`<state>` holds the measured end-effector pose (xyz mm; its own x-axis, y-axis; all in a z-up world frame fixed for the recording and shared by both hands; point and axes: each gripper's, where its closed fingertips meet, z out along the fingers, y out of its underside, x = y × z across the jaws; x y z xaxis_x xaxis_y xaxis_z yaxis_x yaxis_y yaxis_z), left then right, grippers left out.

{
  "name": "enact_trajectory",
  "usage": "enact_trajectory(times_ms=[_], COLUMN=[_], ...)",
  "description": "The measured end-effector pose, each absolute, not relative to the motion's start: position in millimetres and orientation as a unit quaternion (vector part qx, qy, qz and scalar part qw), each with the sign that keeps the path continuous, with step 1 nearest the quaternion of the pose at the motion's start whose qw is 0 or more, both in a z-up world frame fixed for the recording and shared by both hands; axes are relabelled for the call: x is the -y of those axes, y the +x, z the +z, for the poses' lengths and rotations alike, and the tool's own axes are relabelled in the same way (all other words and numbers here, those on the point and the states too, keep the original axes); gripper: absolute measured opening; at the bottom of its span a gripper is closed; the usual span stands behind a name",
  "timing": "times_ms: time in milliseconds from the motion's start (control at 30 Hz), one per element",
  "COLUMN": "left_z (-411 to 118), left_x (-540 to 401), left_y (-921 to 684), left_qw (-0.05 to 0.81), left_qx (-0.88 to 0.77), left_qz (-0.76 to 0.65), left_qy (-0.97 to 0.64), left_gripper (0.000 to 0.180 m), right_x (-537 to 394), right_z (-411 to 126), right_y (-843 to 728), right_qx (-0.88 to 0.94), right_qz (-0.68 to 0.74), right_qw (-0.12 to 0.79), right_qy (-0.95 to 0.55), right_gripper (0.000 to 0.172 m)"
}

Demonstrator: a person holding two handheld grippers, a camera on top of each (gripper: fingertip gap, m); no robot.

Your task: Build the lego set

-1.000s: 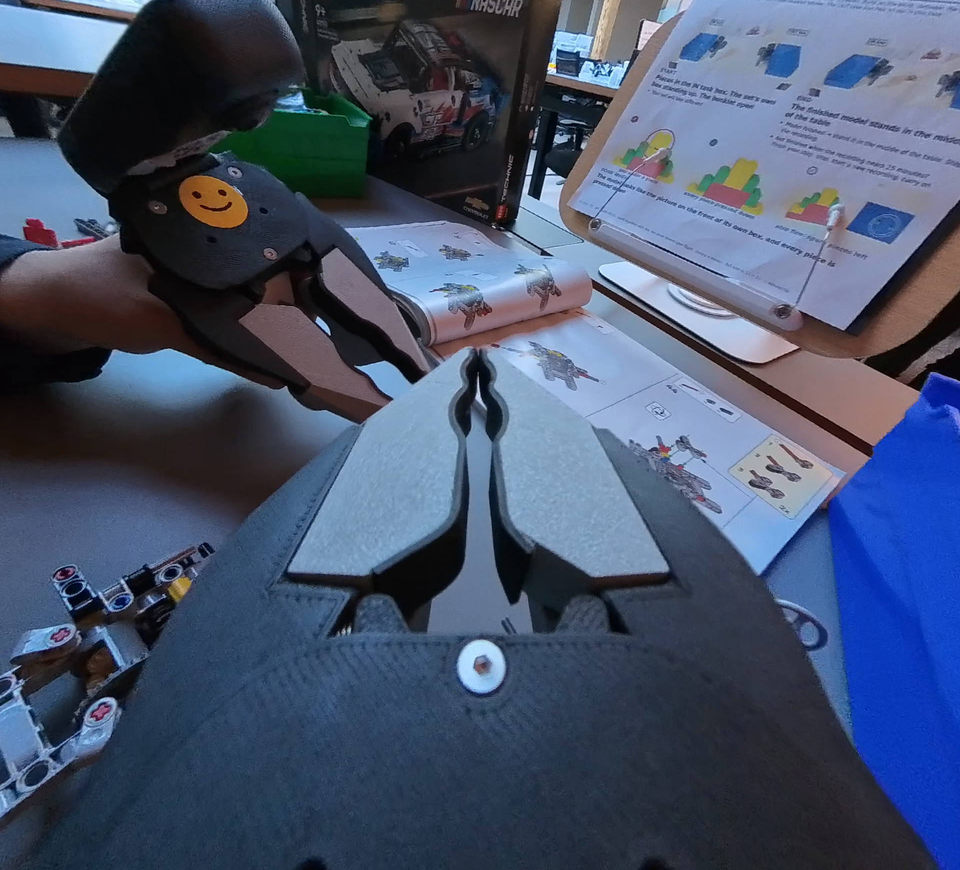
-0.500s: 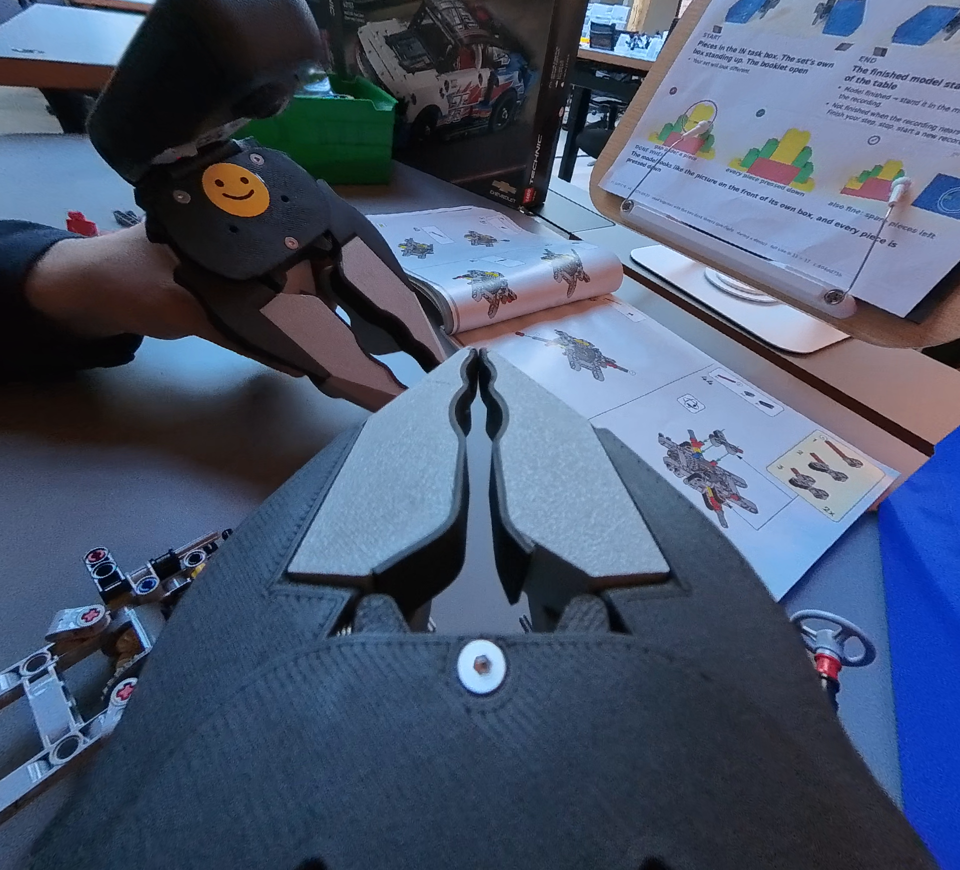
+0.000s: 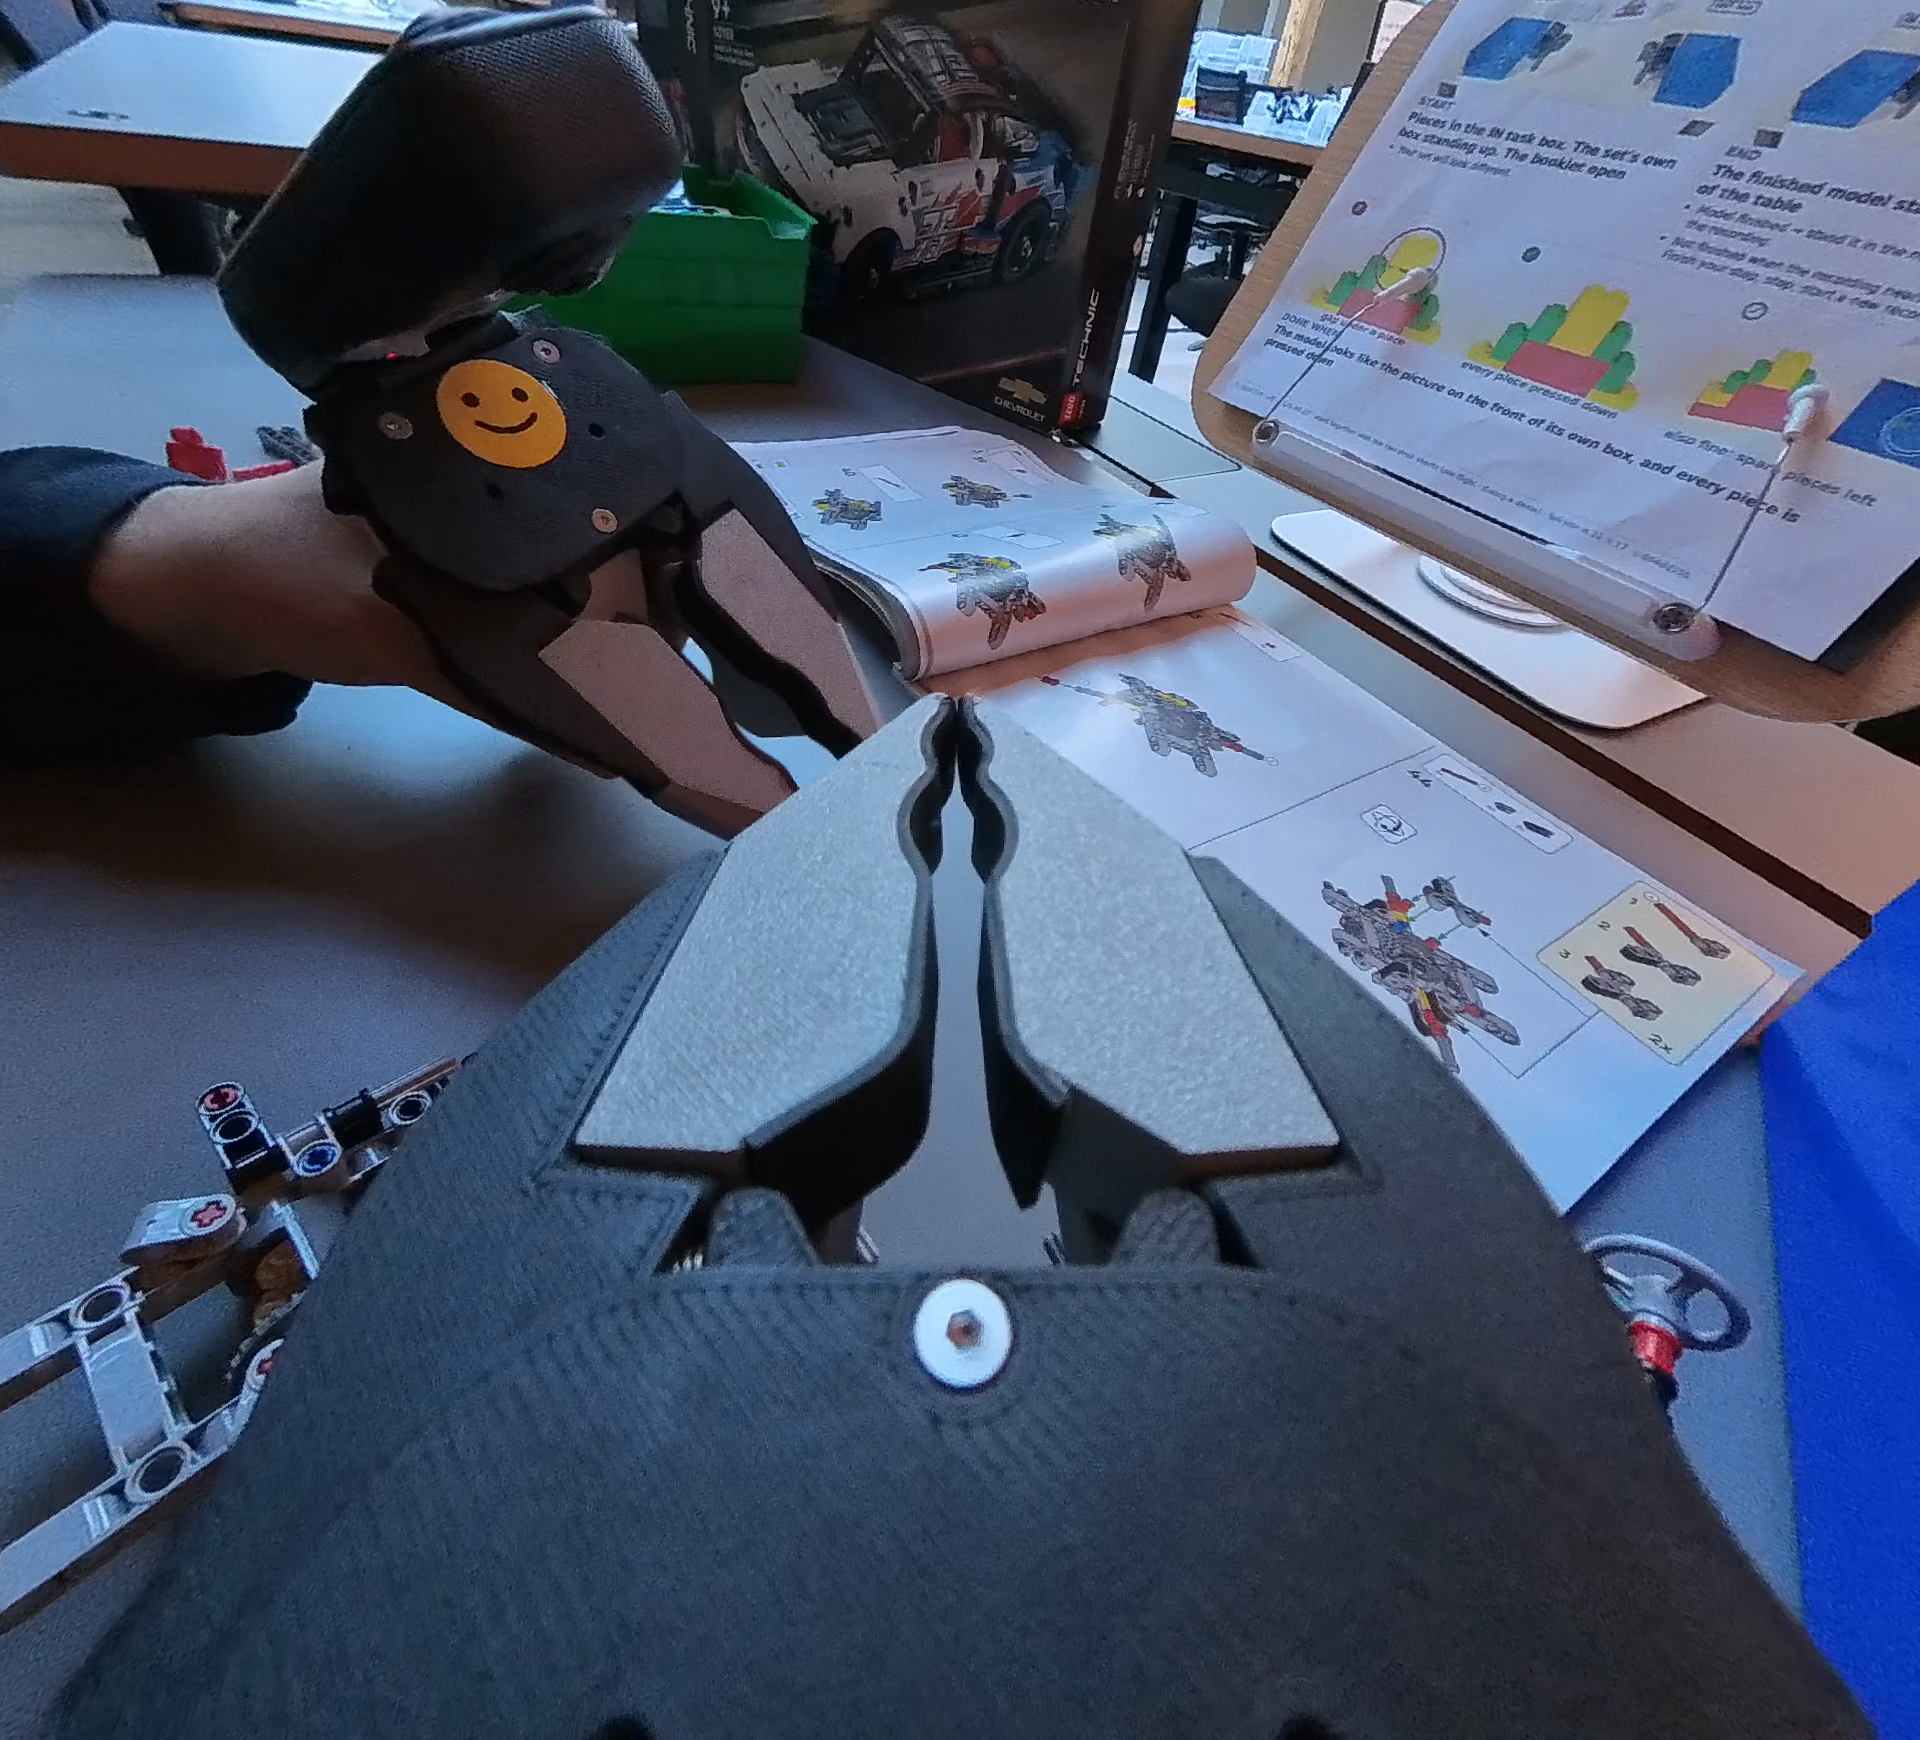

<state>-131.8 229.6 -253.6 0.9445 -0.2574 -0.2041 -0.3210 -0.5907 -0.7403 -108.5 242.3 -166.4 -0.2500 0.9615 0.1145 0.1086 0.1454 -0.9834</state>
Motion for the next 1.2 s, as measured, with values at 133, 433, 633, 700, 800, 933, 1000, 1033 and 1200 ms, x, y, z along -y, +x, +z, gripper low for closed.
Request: enact_trajectory(times_ms=[133, 433, 633, 700, 800, 933, 1000, 1033, 1200], left_z=[-255.7, -257.7, -260.9, -261.0, -261.5, -258.9, -258.0, -257.2, -246.8], left_x=[-228.5, -228.2, -228.1, -228.1, -228.0, -227.1, -225.9, -225.0, -218.7], left_y=[-128.5, -129.7, -130.8, -130.7, -129.5, -126.9, -123.1, -120.8, -106.6], left_qw=[0.414, 0.413, 0.408, 0.407, 0.406, 0.409, 0.409, 0.409, 0.415], left_qx=[-0.180, -0.176, -0.178, -0.179, -0.182, -0.186, -0.189, -0.195, -0.235], left_qz=[0.047, 0.038, 0.043, 0.045, 0.046, 0.039, 0.023, 0.016, -0.007], left_qy=[-0.891, -0.893, -0.895, -0.894, -0.894, -0.893, -0.892, -0.891, -0.879], left_gripper=[0.017, 0.016, 0.015, 0.015, 0.014, 0.013, 0.013, 0.013, 0.013], right_x=[-239.6, -235.8, -233.6, -233.3, -233.0, -233.4, -233.4, -233.0, -223.5], right_z=[-168.8, -174.2, -175.5, -175.8, -177.0, -178.0, -177.7, -177.4, -170.8], right_y=[-109.1, -110.3, -110.1, -110.0, -110.3, -110.5, -110.3, -110.0, -103.2], right_qx=[0.626, 0.633, 0.637, 0.637, 0.638, 0.638, 0.637, 0.638, 0.652], right_qz=[0.491, 0.496, 0.495, 0.495, 0.495, 0.497, 0.499, 0.500, 0.512], right_qw=[0.427, 0.410, 0.408, 0.408, 0.406, 0.402, 0.401, 0.399, 0.398], right_qy=[-0.430, -0.430, -0.428, -0.428, -0.428, -0.430, -0.429, -0.428, -0.393], right_gripper=[0.000, 0.000, 0.000, 0.000, 0.000, 0.000, 0.000, 0.000, 0.000])
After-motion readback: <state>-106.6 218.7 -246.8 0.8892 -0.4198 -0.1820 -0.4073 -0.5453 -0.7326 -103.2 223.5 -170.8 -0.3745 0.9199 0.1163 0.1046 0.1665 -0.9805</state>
